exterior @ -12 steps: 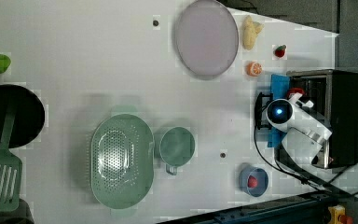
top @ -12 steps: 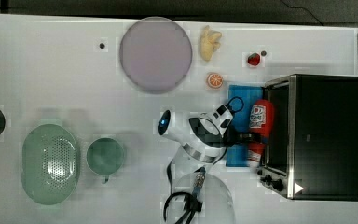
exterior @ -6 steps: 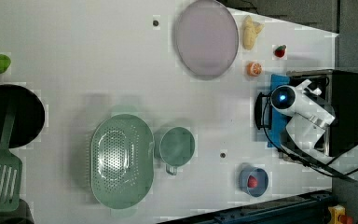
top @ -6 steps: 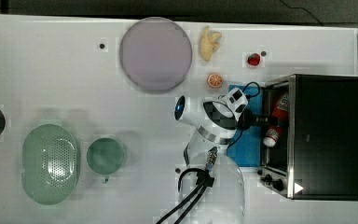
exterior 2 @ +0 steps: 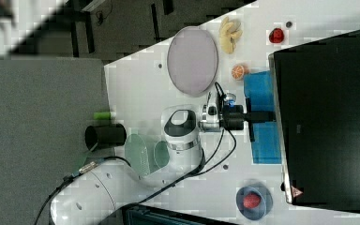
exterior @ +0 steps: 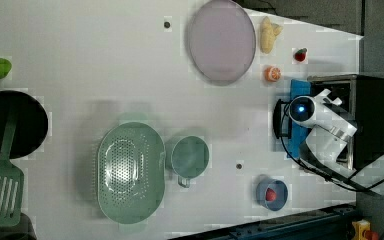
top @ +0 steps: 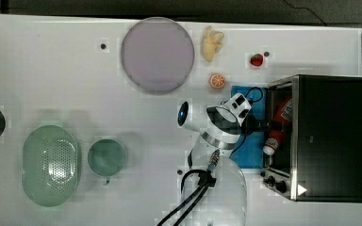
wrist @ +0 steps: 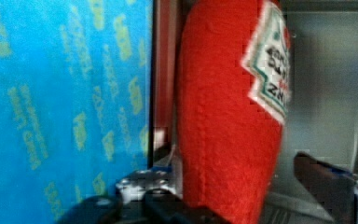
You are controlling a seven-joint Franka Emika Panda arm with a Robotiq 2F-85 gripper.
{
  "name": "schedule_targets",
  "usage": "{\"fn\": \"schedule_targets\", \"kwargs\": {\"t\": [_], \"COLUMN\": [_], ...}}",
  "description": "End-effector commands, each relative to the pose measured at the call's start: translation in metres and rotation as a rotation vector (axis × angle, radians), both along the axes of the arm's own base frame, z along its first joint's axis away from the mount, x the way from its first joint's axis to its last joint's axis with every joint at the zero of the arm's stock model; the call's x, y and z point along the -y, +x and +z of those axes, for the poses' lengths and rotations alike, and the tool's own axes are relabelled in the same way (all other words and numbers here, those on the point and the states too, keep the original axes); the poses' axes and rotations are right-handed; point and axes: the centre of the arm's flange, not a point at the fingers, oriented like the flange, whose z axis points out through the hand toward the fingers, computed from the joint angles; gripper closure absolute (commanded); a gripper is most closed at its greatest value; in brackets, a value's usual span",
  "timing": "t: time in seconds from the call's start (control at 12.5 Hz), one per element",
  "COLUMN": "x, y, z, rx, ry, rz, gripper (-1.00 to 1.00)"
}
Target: Pick Ketchup from the table and place in oven.
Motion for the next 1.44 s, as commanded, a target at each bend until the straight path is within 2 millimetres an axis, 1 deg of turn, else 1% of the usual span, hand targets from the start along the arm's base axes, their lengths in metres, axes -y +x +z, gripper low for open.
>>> {"fn": "schedule_targets", "kwargs": {"t": [0.08,0.24,0.32,0.4,0.56,0.8,0.96,1.04,1.28,1.36,1.44], "x": [0.003,-0.014,-0.027,-0.042,-0.072,-0.111,-0.124,-0.128,-0.135,-0.137,-0.135], "y": [0.016,0.026,0.034,0.041,0.052,0.063,0.065,0.063,0.047,0.045,0.041], "z": [0.017,0.033,0.046,0.064,0.109,0.188,0.243,0.267,0.329,0.352,0.375], "rx": [0.098,0.130,0.159,0.202,0.314,0.443,0.527,0.558,0.575,0.585,0.596], "ry": [-0.014,-0.003,0.012,0.045,0.175,0.430,0.600,0.668,0.841,0.898,0.917], "rz": [-0.023,0.001,0.008,-0.013,-0.156,-0.364,-0.511,-0.586,-0.807,-0.850,-0.859], "gripper": [-1.00,-1.00,-1.00,-1.00,-1.00,-1.00,-1.00,-1.00,-1.00,-1.00,-1.00]}}
